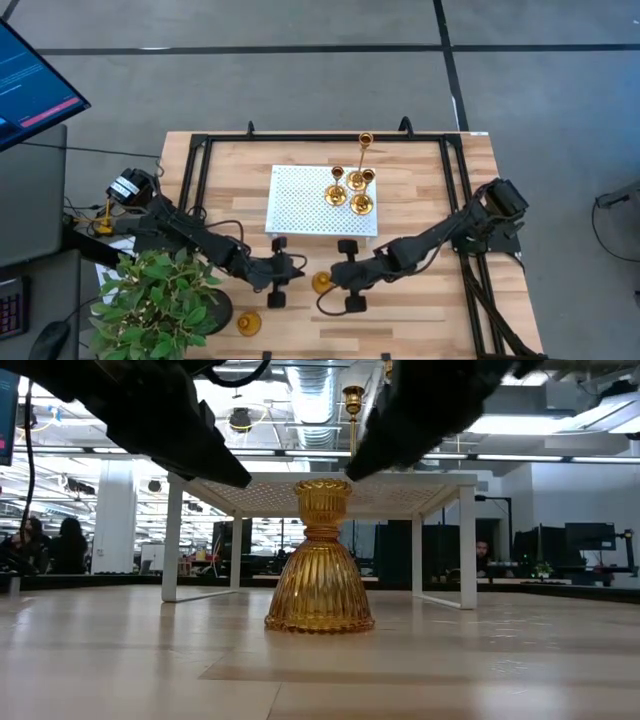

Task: Pick & Place candle stick holders
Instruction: Put the top brown vase candle holder on the shelf

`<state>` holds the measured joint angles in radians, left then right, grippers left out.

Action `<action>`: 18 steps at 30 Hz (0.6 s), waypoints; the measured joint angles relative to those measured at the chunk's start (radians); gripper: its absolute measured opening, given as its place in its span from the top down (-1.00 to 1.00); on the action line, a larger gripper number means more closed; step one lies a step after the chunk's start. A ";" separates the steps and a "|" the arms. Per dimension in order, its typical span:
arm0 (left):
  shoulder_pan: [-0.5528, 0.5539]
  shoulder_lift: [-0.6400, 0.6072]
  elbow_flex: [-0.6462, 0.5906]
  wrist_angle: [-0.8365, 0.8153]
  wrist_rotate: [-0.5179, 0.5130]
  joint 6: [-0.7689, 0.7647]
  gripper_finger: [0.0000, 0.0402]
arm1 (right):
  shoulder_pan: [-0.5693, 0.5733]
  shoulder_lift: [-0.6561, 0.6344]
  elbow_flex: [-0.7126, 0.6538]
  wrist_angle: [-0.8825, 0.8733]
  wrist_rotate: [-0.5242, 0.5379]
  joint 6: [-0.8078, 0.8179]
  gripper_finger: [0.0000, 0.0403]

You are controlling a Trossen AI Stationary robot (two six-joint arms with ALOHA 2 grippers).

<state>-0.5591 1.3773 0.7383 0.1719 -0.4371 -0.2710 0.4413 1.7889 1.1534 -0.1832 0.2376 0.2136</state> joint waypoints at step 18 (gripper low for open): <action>0.004 0.000 0.000 0.020 0.049 0.001 0.97 | 0.023 0.004 0.002 -0.043 -0.061 0.058 1.00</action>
<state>-0.5546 1.3773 0.7383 0.1922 -0.3883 -0.2703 0.4643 1.7925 1.1553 -0.2264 0.1765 0.2713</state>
